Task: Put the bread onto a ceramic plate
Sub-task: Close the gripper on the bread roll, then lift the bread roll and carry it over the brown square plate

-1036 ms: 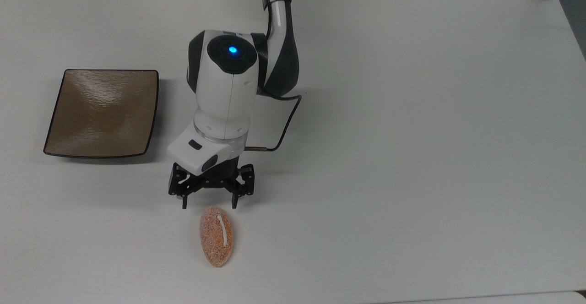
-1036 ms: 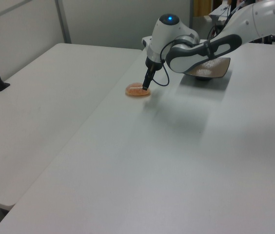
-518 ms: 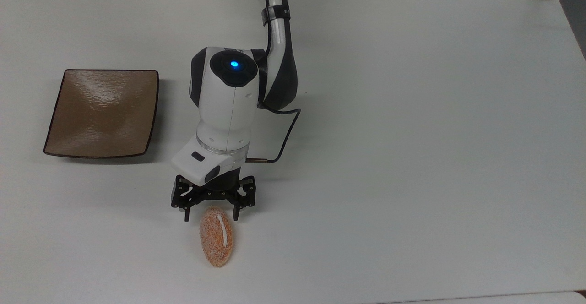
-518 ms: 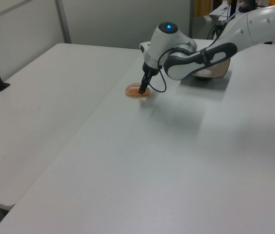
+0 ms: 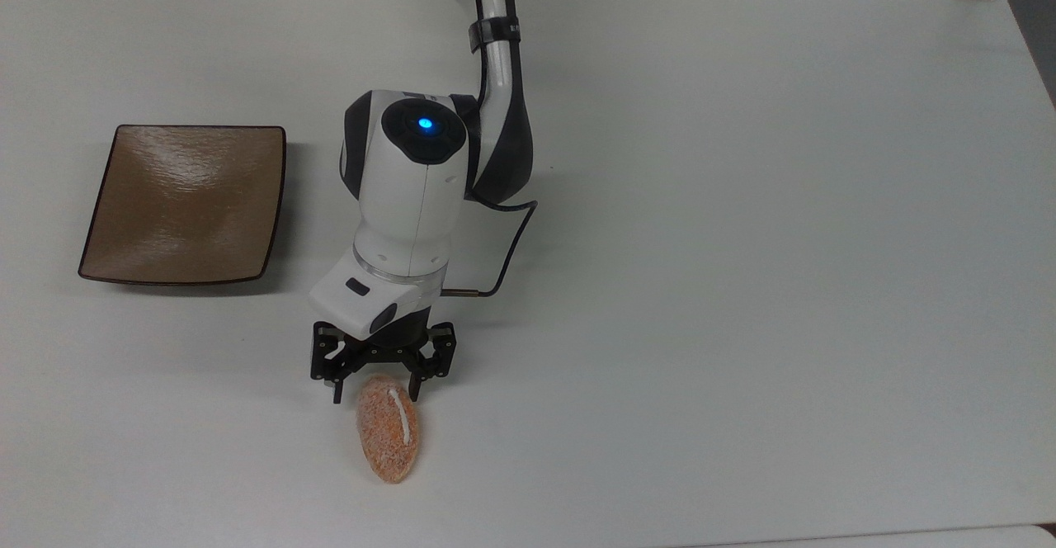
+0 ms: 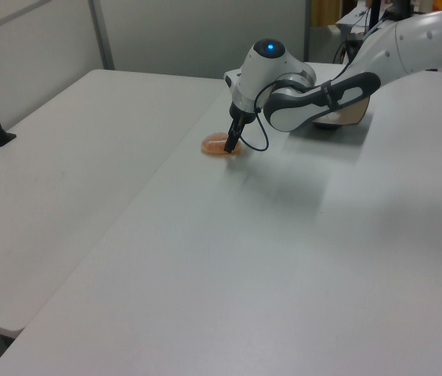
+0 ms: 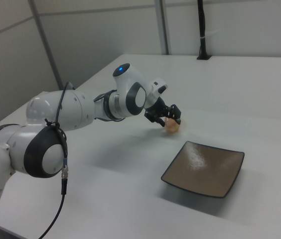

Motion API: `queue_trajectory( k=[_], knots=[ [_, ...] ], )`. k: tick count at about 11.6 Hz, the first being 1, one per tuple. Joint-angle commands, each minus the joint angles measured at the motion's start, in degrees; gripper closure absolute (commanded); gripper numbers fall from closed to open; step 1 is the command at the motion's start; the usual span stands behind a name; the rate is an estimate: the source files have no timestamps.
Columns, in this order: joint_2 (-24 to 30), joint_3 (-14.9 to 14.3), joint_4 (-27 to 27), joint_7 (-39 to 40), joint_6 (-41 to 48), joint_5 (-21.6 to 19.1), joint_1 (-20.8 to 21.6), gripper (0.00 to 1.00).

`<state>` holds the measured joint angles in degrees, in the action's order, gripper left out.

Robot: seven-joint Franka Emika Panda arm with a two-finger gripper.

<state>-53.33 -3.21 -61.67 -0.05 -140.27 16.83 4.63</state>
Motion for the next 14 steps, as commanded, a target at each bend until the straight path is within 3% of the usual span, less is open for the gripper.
queue_trajectory(
  k=[1, 2, 4, 6, 9, 14],
  knots=[
    [-0.9, 0.3, 1.4, -0.5, -0.8, 1.2, -0.5, 0.72],
    [-0.8, 0.6, 1.4, -1.5, -0.8, 1.3, -0.6, 0.8],
    [0.3, 1.2, 1.0, -1.9, -0.8, 1.3, -1.2, 0.8],
    [6.4, 1.5, -2.3, -2.0, -0.8, 1.2, -2.2, 0.8],
    [9.9, 1.6, -4.1, -2.0, 0.1, 0.8, -2.8, 0.8],
    [25.3, 4.6, -18.8, -0.4, 5.3, -0.1, -7.2, 0.81]
  ],
)
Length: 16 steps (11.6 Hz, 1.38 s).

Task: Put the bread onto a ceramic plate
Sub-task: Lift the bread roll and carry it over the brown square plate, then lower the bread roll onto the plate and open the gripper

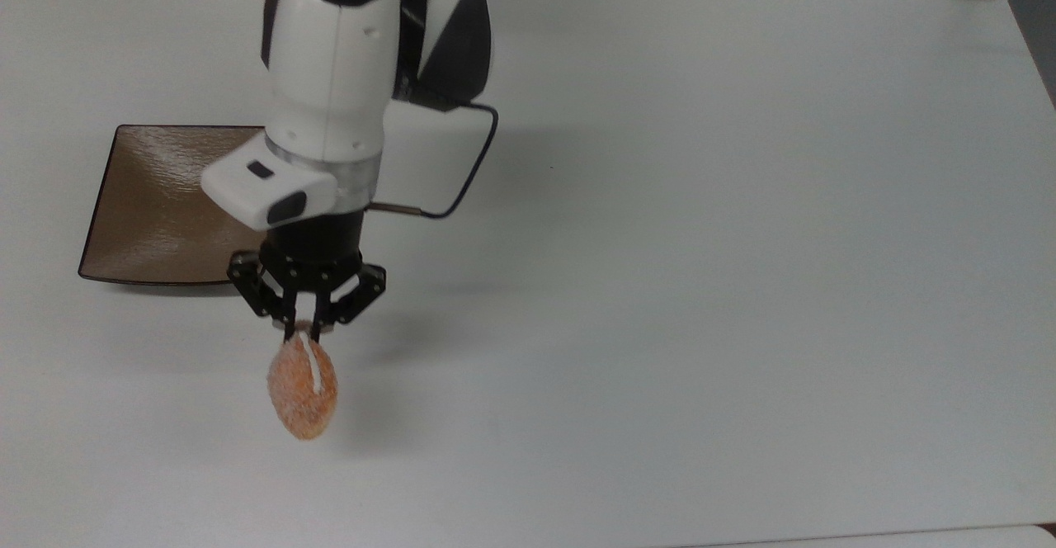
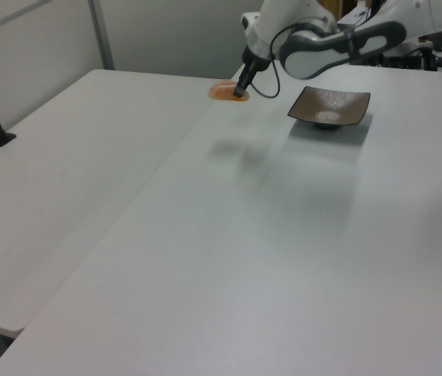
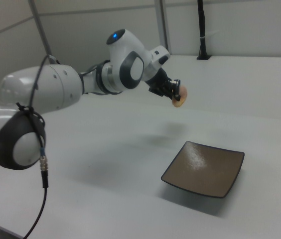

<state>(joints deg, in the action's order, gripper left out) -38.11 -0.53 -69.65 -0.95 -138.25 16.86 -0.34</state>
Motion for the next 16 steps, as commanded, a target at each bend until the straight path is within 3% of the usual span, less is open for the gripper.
queue_trajectory(
  k=[1, 5, 7, 16],
  knots=[
    [12.9, 1.9, -14.0, 1.4, 3.9, -0.7, -3.2, 0.81],
    [21.6, 1.8, -25.2, 1.8, 4.7, -4.5, -6.3, 0.81],
    [21.7, 1.3, -27.9, 1.9, 5.2, -4.5, -7.8, 0.81],
    [17.4, 0.9, -29.3, 2.2, 7.4, -3.4, -13.5, 0.79]
  ],
)
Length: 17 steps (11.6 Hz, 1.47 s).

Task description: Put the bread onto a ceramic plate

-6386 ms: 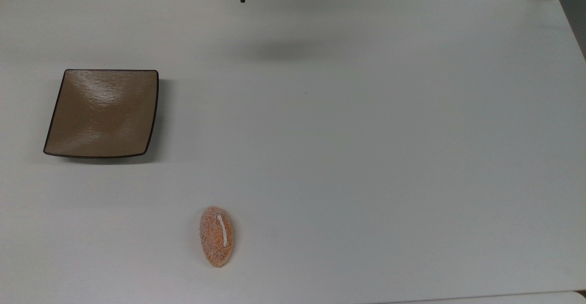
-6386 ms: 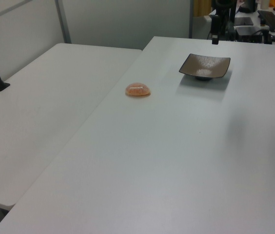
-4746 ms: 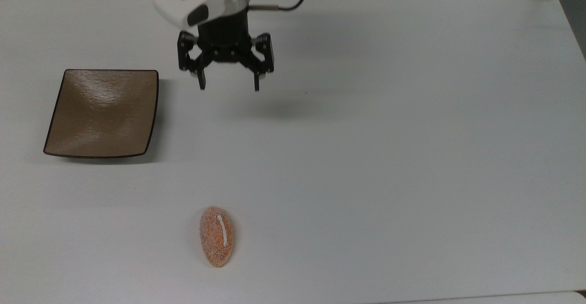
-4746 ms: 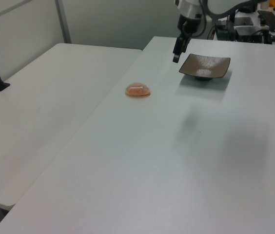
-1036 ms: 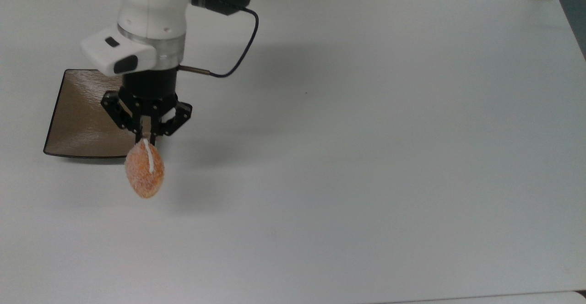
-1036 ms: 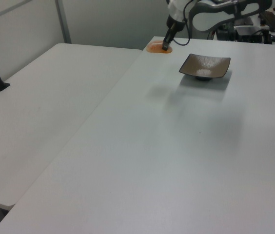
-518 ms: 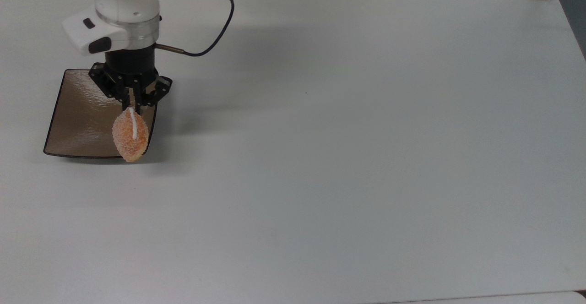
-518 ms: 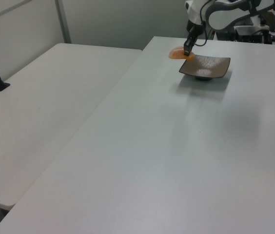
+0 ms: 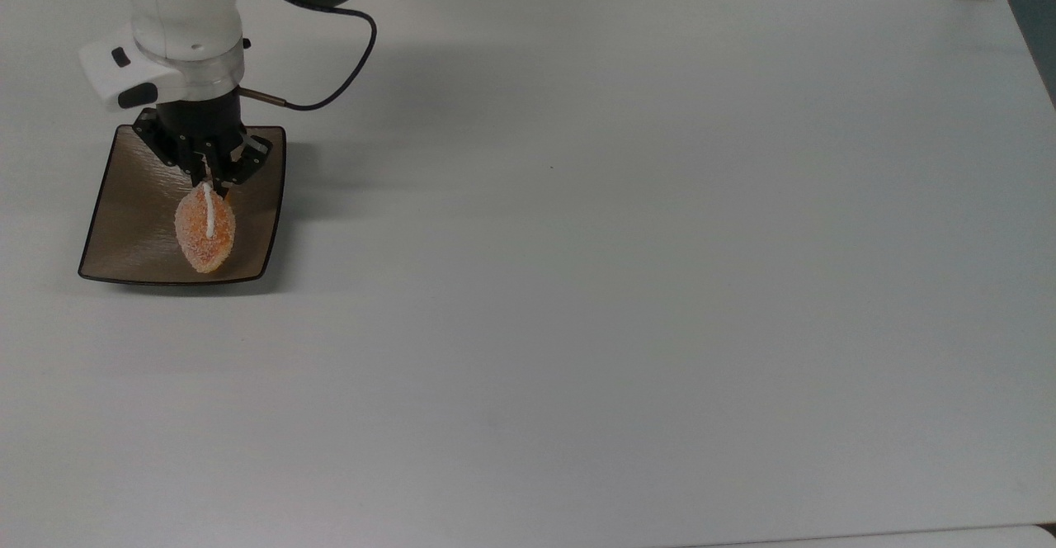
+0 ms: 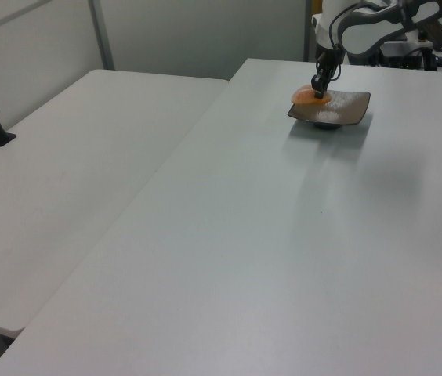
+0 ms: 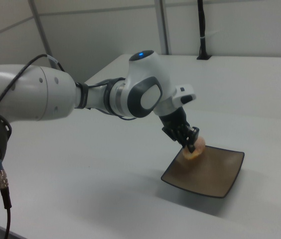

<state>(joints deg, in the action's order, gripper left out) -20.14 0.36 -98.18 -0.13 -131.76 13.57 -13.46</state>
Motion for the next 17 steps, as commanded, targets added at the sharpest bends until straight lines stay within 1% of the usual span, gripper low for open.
queue_trajectory(
  k=[1, 2, 3, 4, 7, 9, 12, 13, 14, 15, 17],
  knots=[
    [-1.2, 0.0, -0.9, 1.4, 0.9, 0.3, -0.4, 0.71],
    [-1.5, 0.0, -0.9, 1.3, 0.9, 0.8, -0.4, 0.62],
    [-2.0, 0.0, -0.9, 1.3, 0.9, 1.0, -0.4, 0.34],
    [-2.1, 0.0, -0.9, 1.3, 1.0, 1.4, -0.4, 0.0],
    [-1.8, 0.0, -0.3, 1.4, 2.3, 1.4, -0.5, 0.0],
    [-0.5, 0.0, 0.6, 1.5, 7.1, 1.4, -0.4, 0.0],
    [3.5, 0.1, 1.9, 0.8, 10.8, 0.2, -0.4, 0.0],
    [5.0, 0.1, 2.6, 0.7, 13.3, -0.8, -0.3, 0.0],
    [5.7, 0.1, 5.2, 0.8, 17.6, -2.6, -0.1, 0.0],
    [5.7, 0.2, 9.1, 1.0, 22.6, -5.0, 0.1, 0.0],
    [6.7, 0.3, 14.6, 1.0, 30.8, -7.7, 0.4, 0.0]
  ],
)
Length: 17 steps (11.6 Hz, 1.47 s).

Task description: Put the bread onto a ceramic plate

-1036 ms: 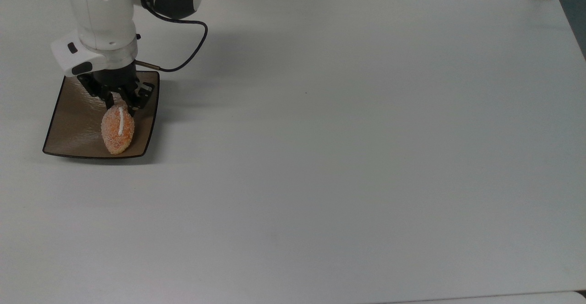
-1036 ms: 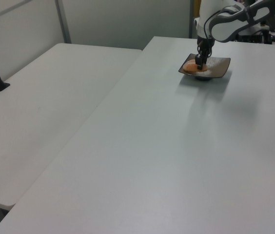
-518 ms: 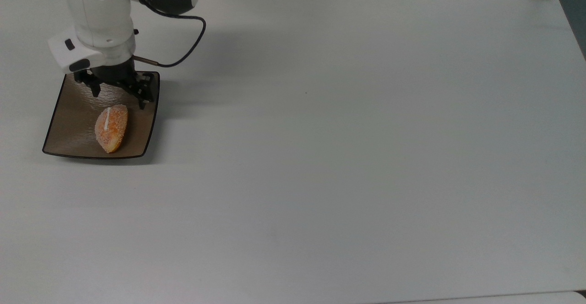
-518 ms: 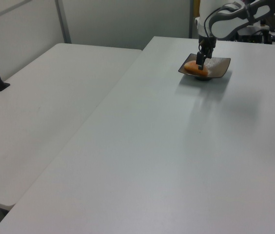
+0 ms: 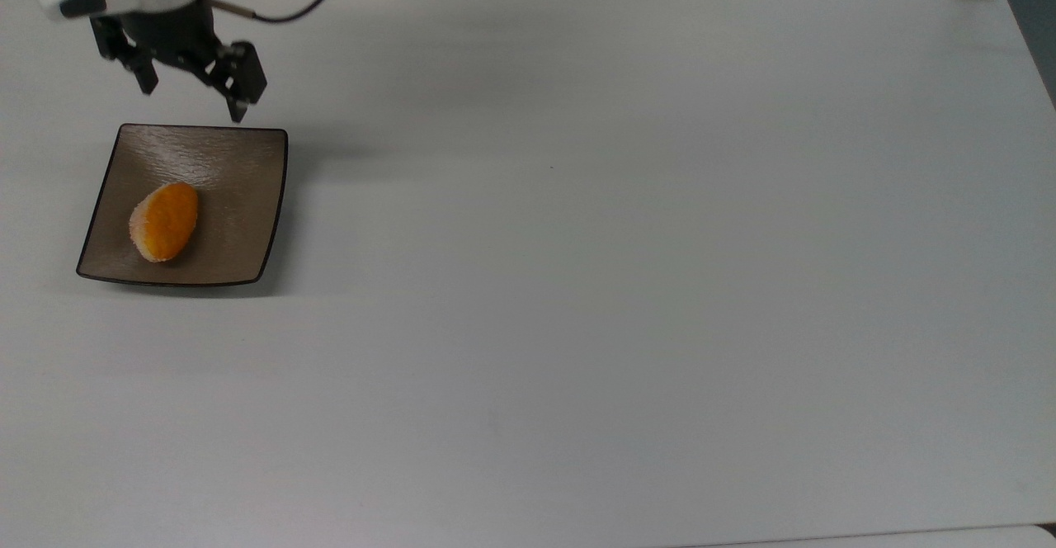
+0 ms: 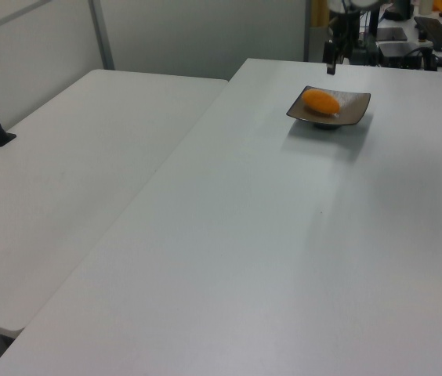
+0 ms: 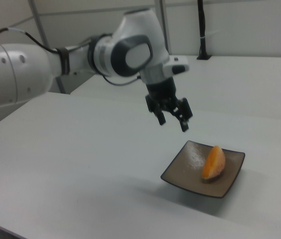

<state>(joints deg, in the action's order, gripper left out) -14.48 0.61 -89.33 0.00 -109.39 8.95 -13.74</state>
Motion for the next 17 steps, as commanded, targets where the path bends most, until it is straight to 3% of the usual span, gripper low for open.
queue_trajectory(
  k=[1, 4, 6, 9, 11, 17],
  knots=[
    [2.3, 0.4, 6.7, 1.0, 12.1, -4.9, 0.8, 0.0],
    [7.8, 1.1, 6.5, 2.6, 21.4, -8.4, 3.4, 0.0],
    [10.1, 2.4, 5.4, 1.5, 23.1, -9.9, 6.3, 0.0],
    [11.4, 2.6, -0.4, -2.8, 18.7, -9.2, 13.4, 0.0],
    [16.0, 2.1, -9.0, -2.9, 11.1, -9.0, 16.5, 0.0],
    [15.4, 1.9, -9.5, -2.8, 10.6, -9.0, 18.3, 0.0]
  ],
)
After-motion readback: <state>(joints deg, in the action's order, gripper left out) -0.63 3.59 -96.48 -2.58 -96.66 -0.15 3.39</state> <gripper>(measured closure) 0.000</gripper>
